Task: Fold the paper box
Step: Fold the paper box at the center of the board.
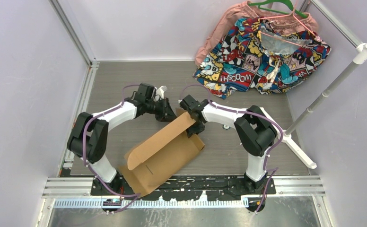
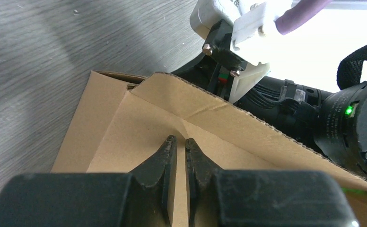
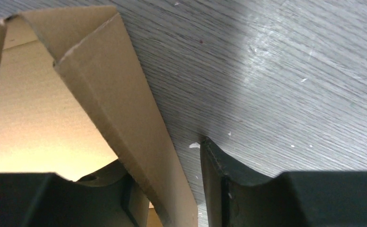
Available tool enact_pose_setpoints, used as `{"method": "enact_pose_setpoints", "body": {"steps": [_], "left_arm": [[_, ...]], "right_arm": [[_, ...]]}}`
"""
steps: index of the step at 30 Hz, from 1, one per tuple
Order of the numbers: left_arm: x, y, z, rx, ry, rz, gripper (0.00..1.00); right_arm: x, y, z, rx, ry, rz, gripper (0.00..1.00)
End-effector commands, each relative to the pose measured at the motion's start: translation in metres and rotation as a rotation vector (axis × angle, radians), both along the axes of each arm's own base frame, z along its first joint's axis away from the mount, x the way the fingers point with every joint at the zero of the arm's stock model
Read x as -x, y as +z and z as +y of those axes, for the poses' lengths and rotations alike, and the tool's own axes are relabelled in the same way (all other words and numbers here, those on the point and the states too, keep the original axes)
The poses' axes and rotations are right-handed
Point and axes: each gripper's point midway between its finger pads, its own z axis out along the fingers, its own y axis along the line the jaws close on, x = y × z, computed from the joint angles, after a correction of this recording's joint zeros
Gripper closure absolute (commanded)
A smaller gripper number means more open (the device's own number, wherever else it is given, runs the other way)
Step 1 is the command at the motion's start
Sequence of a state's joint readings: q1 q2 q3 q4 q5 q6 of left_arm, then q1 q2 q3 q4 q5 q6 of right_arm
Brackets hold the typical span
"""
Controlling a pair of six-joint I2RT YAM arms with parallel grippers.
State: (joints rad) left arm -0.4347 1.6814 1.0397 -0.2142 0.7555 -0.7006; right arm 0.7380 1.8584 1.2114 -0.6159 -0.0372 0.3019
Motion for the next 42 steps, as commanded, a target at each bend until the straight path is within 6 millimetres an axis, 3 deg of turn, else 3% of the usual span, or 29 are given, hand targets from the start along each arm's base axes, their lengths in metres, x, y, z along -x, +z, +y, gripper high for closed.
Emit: {"method": "enact_pose_setpoints", "body": {"steps": [1,7,11,16,24,29,35,42], "left_arm": [[0.038,0.017,-0.027,0.124,-0.105,0.088,0.87],[0.034,0.011,-0.033,0.128,-0.061,0.111,0.87],[0.031,0.011,-0.035,0.114,-0.032,0.103,0.87],[0.027,0.014,-0.037,0.089,-0.015,0.084,0.87],[0.024,0.012,-0.036,0.022,0.004,0.057,0.87],[0.024,0.015,-0.041,0.015,-0.001,0.047,0.87],[0.018,0.016,-0.045,0.006,-0.002,0.032,0.87],[0.001,0.016,-0.023,0.028,0.027,0.054,0.89]], "right_arm": [[-0.033,0.016,0.001,0.011,-0.053,-0.168,0.53],[-0.036,0.024,0.004,-0.017,-0.061,-0.195,0.55],[-0.036,0.026,0.007,-0.032,-0.052,-0.206,0.61],[-0.035,0.032,0.011,-0.064,-0.046,-0.235,0.54],[-0.04,0.038,0.009,-0.068,-0.055,-0.275,0.66],[-0.045,0.037,0.005,-0.038,-0.069,-0.3,0.78],[-0.047,0.04,-0.003,-0.011,-0.076,-0.331,0.79],[-0.048,0.041,-0.006,0.005,-0.075,-0.33,0.79]]}}
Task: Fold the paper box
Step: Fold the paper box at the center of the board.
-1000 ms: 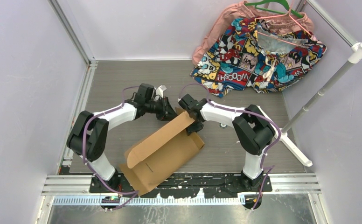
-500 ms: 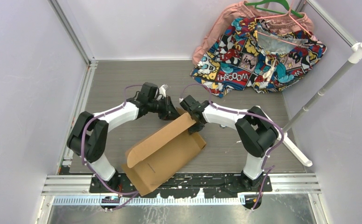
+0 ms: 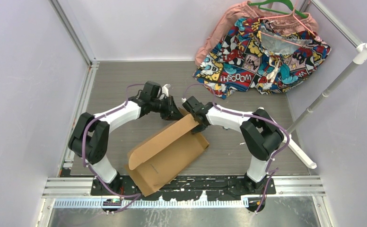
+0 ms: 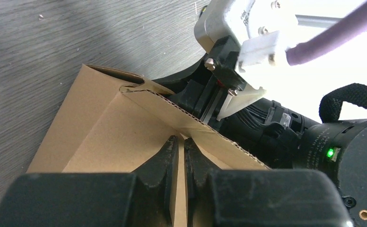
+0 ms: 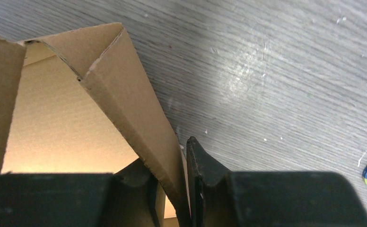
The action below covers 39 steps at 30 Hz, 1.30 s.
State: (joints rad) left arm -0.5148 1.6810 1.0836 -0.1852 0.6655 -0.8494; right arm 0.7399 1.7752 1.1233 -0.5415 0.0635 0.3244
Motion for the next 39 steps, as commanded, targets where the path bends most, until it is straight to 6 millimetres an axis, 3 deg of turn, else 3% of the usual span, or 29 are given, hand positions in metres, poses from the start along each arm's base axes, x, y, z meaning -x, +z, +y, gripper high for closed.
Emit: {"method": "enact_pose_setpoints", "body": {"steps": [1,4,12,16,19,27,34,39], "left_arm": [[0.002,0.002,0.008,0.039,-0.039,0.037,0.91],[0.003,-0.001,0.013,0.039,-0.058,0.06,0.9],[0.012,-0.037,0.04,-0.113,-0.047,0.125,0.88],[0.028,-0.039,0.029,-0.122,-0.074,0.126,0.89],[0.037,-0.038,0.018,-0.131,-0.095,0.121,0.89],[0.05,-0.039,-0.004,-0.132,-0.121,0.116,0.9],[0.05,-0.035,-0.023,-0.124,-0.133,0.101,0.91],[0.036,-0.026,-0.029,-0.131,-0.119,0.065,0.92]], "right_arm": [[-0.04,0.034,0.009,-0.008,-0.019,-0.218,0.79],[-0.039,0.033,0.01,-0.01,-0.015,-0.213,0.79],[-0.039,0.03,0.009,-0.018,-0.026,-0.183,0.74],[-0.039,0.031,0.01,-0.029,-0.039,-0.169,0.55],[-0.042,0.035,0.009,-0.034,-0.057,-0.18,0.51],[-0.046,0.037,0.011,-0.055,-0.084,-0.186,0.63],[-0.048,0.038,0.015,-0.088,-0.098,-0.205,0.6],[-0.053,0.039,0.011,-0.09,-0.119,-0.231,0.8]]}}
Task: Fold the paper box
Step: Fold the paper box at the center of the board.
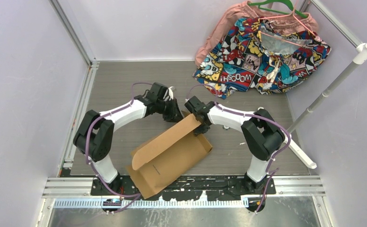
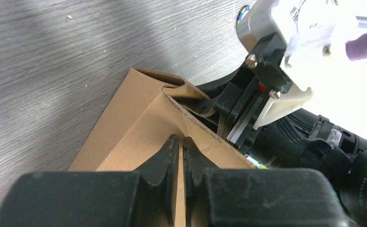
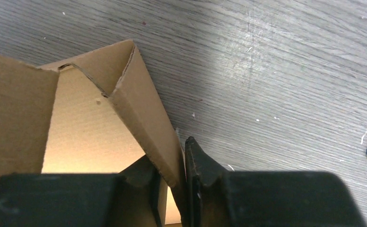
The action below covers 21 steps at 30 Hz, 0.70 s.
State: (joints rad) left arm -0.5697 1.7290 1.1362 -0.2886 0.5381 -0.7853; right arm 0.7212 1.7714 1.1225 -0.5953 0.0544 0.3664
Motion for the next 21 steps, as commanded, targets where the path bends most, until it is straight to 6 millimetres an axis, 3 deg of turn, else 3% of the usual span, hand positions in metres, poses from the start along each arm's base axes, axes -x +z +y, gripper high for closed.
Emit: {"method": "enact_pose_setpoints", "body": {"steps": [1,9,15,18,21], "left_arm": [[0.027,0.003,-0.025,0.011,-0.099,0.072,0.92],[-0.034,0.05,-0.015,0.07,-0.042,-0.011,0.91],[-0.091,0.078,0.017,0.136,0.052,-0.053,0.91],[-0.11,0.087,0.037,0.142,0.077,-0.061,0.9],[-0.115,0.088,0.051,0.134,0.092,-0.054,0.91]], "right_arm": [[-0.061,0.04,0.02,-0.091,-0.07,-0.295,0.82],[-0.079,0.041,-0.012,-0.005,-0.125,-0.371,0.87],[-0.098,0.033,-0.044,-0.028,-0.235,-0.315,0.86],[-0.103,0.03,-0.053,-0.055,-0.263,-0.269,0.81],[-0.104,0.027,-0.05,-0.103,-0.266,-0.223,0.54]]}}
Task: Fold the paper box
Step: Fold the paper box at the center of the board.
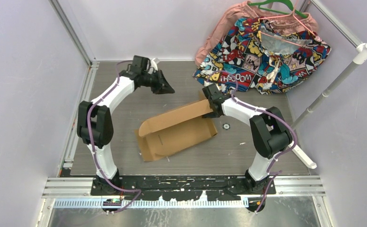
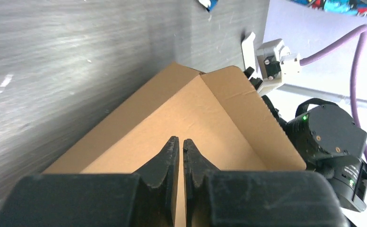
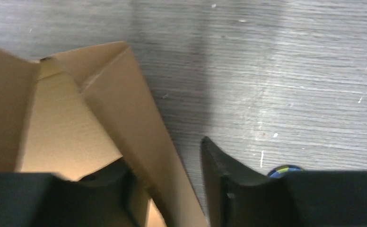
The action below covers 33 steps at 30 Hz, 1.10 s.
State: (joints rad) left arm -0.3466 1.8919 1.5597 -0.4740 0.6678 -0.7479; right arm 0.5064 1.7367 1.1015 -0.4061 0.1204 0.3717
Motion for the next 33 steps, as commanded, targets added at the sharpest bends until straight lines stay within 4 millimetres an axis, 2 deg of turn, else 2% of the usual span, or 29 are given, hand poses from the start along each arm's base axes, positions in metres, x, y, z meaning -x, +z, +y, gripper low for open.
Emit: {"method": "enact_pose_setpoints", "body": {"steps": [1,2,4,5,6,9,15,20,23,30,33], "left_arm": [[-0.002,0.014,0.017,0.025,-0.022,-0.001,0.91],[-0.001,0.014,0.018,0.027,-0.021,-0.002,0.91],[0.002,0.012,0.019,0.031,-0.021,-0.005,0.91],[0.003,0.012,0.019,0.033,-0.023,-0.004,0.91],[0.006,0.01,0.019,0.034,-0.026,0.0,0.91],[0.01,0.008,0.021,0.033,-0.031,0.003,0.91],[0.013,0.005,0.025,0.026,-0.034,0.005,0.91],[0.015,0.0,0.025,0.025,-0.04,0.017,0.91],[0.015,-0.002,0.025,0.026,-0.043,0.023,0.91],[0.019,-0.006,0.024,0.03,-0.061,0.03,0.91],[0.021,-0.01,0.024,0.027,-0.068,0.039,0.91]], "right_arm": [[-0.017,0.007,0.001,-0.045,-0.014,-0.02,0.46],[-0.018,0.006,0.003,-0.055,-0.012,-0.018,0.37],[-0.017,0.004,0.006,-0.08,-0.006,-0.011,0.28],[-0.018,0.002,0.009,-0.096,0.0,-0.009,0.11],[-0.017,0.001,0.01,-0.107,0.002,-0.004,0.02],[-0.017,0.001,0.012,-0.139,-0.002,-0.008,0.0],[-0.018,0.008,0.02,-0.312,-0.011,0.027,0.0],[-0.011,0.014,0.036,-0.416,0.039,0.114,0.0],[-0.003,0.013,0.04,-0.417,0.057,0.194,0.0],[0.004,0.011,0.034,-0.329,0.096,0.319,0.0],[0.003,0.022,0.033,-0.321,0.111,0.319,0.0]]}}
